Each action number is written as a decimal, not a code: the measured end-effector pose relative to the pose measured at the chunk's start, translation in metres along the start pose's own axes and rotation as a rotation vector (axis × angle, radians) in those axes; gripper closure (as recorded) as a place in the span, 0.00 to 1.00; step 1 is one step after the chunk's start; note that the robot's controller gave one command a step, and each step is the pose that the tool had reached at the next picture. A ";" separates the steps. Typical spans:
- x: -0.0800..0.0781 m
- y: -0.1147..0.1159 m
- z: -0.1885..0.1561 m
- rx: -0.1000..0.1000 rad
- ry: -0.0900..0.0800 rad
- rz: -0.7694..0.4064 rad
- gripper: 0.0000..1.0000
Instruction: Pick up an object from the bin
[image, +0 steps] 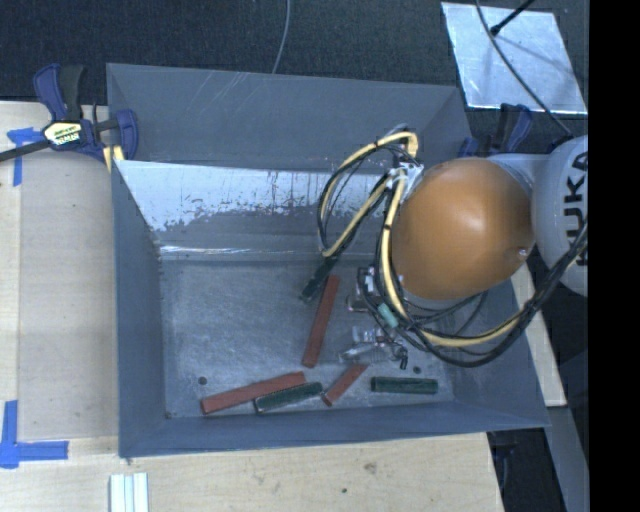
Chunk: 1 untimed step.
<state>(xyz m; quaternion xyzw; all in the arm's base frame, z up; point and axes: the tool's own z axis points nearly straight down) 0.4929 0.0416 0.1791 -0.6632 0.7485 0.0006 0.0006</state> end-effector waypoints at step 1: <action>0.031 0.001 0.109 -0.001 0.001 0.041 0.00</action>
Offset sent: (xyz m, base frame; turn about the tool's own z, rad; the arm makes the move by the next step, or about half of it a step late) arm 0.0000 0.0000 0.0000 0.0000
